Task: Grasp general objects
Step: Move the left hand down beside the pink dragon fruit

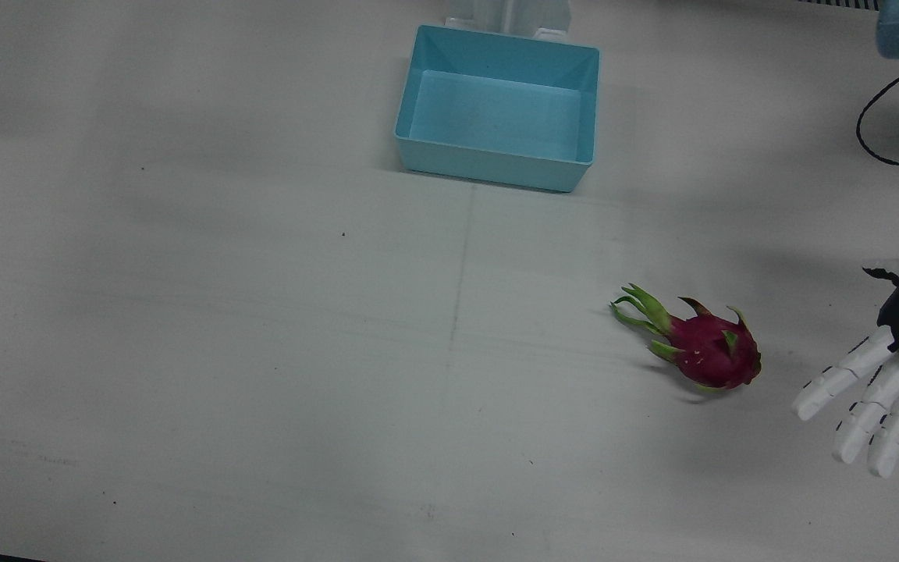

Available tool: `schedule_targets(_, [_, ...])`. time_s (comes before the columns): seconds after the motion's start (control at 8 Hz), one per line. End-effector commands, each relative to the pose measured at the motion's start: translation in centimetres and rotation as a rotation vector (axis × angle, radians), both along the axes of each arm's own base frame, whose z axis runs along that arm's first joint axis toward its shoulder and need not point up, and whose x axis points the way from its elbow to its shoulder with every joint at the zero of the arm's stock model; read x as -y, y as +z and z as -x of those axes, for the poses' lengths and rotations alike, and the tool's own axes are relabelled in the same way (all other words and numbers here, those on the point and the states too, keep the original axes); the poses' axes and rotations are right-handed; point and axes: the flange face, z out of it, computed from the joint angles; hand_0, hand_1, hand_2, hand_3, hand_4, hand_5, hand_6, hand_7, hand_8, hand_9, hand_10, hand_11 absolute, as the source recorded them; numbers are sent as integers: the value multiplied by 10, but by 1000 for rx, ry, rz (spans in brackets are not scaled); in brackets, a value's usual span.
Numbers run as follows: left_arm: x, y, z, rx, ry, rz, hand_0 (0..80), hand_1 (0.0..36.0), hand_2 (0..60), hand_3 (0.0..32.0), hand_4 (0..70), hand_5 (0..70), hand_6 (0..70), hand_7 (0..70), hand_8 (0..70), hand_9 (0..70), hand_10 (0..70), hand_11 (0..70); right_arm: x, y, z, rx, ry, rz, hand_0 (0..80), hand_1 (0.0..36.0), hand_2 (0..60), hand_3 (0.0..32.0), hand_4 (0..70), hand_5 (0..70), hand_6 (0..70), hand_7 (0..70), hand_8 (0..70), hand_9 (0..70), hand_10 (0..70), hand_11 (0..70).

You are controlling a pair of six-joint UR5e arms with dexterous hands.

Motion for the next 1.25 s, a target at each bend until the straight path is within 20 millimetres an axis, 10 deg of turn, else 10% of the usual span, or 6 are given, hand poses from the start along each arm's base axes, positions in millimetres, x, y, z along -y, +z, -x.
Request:
schedule_targets(0.0, [0, -3, 0, 2, -13, 18, 631, 274, 0, 136, 0, 0, 0, 0, 0, 0, 0, 0, 0, 0, 0, 0, 0, 0, 0, 0, 0, 0, 0, 0, 0, 0, 0, 0, 0, 0])
schedule_targets(0.5, [-3, 10, -1, 32, -12, 51, 621, 265, 0, 156, 0, 0, 0, 0, 0, 0, 0, 0, 0, 0, 0, 0, 0, 0, 0, 0, 0, 0, 0, 0, 0, 0, 0, 0, 0, 0])
schedule_targets(0.88, [-29, 20, -101, 57, 15, 77, 614, 262, 0, 158, 0, 0, 0, 0, 0, 0, 0, 0, 0, 0, 0, 0, 0, 0, 0, 0, 0, 0, 0, 0, 0, 0, 0, 0, 0, 0])
schedule_targets(1.12, [-25, 33, -113, 80, 16, 104, 639, 283, 0, 180, 0, 0, 0, 0, 0, 0, 0, 0, 0, 0, 0, 0, 0, 0, 0, 0, 0, 0, 0, 0, 0, 0, 0, 0, 0, 0])
